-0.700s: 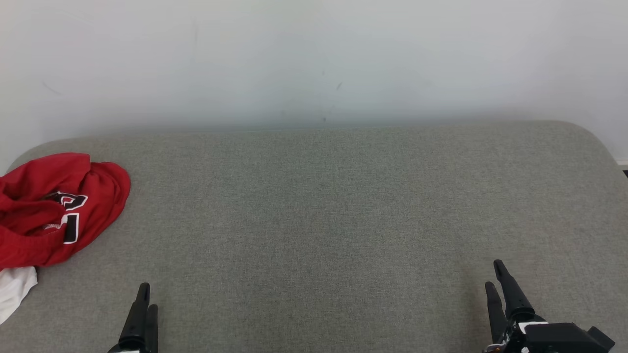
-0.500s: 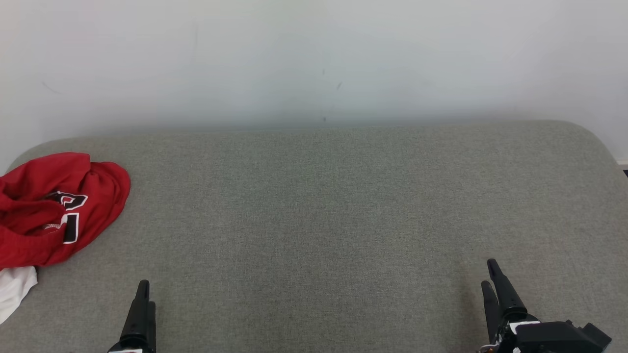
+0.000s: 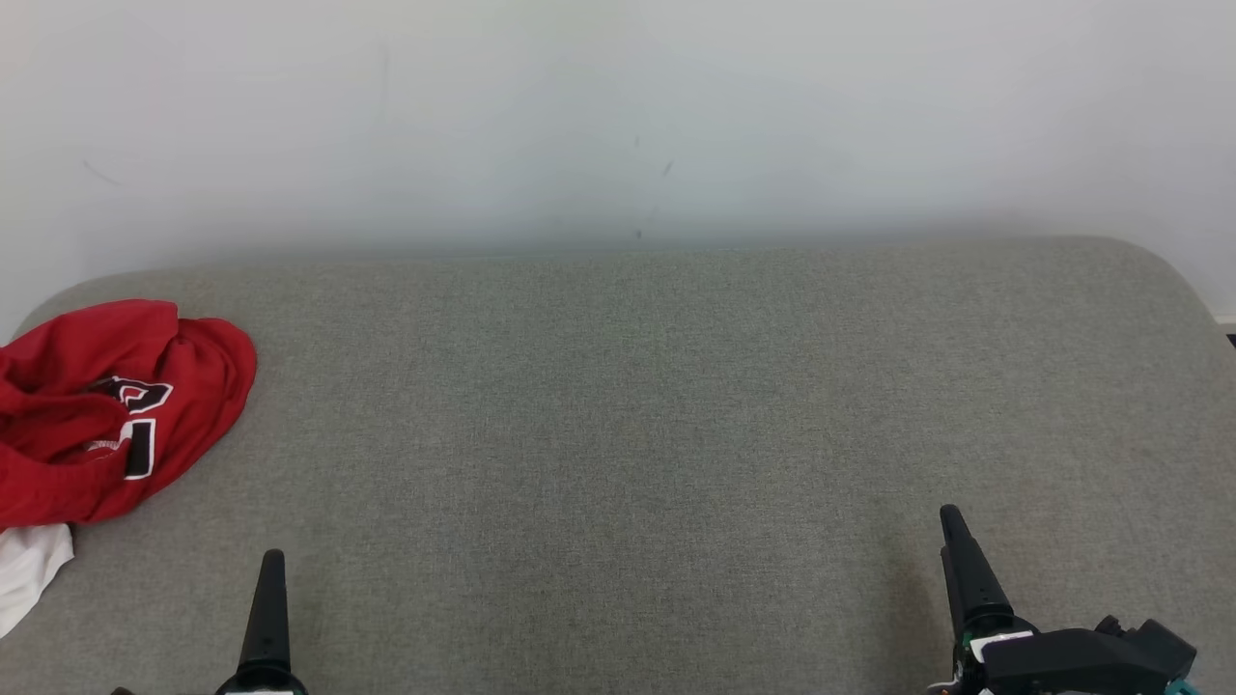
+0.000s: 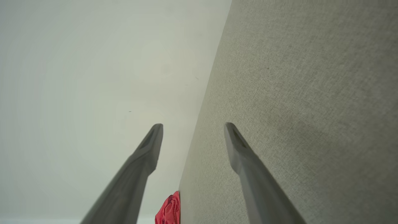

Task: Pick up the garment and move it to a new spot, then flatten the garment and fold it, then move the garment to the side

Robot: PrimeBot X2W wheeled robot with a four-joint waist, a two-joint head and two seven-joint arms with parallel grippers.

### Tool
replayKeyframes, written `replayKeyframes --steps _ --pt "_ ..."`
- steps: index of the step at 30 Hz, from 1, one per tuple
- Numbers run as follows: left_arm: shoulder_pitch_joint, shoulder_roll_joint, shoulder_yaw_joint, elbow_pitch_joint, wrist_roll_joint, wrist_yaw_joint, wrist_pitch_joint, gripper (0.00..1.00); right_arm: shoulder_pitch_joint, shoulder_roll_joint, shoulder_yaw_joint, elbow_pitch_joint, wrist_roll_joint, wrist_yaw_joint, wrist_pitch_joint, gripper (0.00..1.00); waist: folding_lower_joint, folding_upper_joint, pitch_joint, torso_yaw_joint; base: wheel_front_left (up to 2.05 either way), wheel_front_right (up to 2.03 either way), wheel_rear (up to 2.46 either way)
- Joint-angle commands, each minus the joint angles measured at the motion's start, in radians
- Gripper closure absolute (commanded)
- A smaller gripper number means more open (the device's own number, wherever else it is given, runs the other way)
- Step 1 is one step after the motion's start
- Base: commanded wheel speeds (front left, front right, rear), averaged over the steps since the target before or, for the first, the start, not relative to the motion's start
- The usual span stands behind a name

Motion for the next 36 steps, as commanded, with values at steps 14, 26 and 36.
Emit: replayKeyframes --steps 14,26,36 --pt "0.017 0.008 0.026 -0.044 0.316 0.005 -0.056 0.00 -0.008 -0.002 0.034 -0.026 -0.230 -0.001 -0.055 0.00 0.0000 0.0000 0.002 0.001 0.00 0.00 0.00" --pt "0.035 0.009 -0.003 -0.078 0.571 0.066 -0.094 0.00 -0.005 -0.003 0.051 -0.030 -0.449 -0.001 -0.092 0.00 0.0000 0.0000 0.004 -0.003 0.00 0.00 0.00" --pt "0.050 0.011 -0.037 -0.076 0.795 0.090 -0.126 0.00 0.000 -0.003 0.053 -0.035 -0.620 -0.001 -0.124 0.00 0.0000 0.0000 0.003 -0.006 0.00 0.00 0.00"
